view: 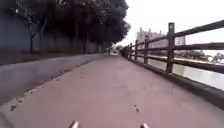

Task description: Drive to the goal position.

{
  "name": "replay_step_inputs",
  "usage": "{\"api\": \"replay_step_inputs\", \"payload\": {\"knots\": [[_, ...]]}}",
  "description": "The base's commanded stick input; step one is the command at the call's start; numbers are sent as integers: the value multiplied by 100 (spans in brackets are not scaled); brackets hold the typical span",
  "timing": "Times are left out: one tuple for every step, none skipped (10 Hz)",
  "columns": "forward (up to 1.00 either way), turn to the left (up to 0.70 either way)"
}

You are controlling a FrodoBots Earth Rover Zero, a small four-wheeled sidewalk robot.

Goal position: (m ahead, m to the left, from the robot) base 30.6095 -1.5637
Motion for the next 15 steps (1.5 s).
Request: {"api": "replay_step_inputs", "payload": {"knots": [[70, 0], [70, 0], [70, 0], [70, 0], [70, 0], [70, 0], [70, 0], [70, 0], [70, 0], [70, 0], [70, 0], [70, 0], [70, 0], [70, -5], [70, -30]]}}
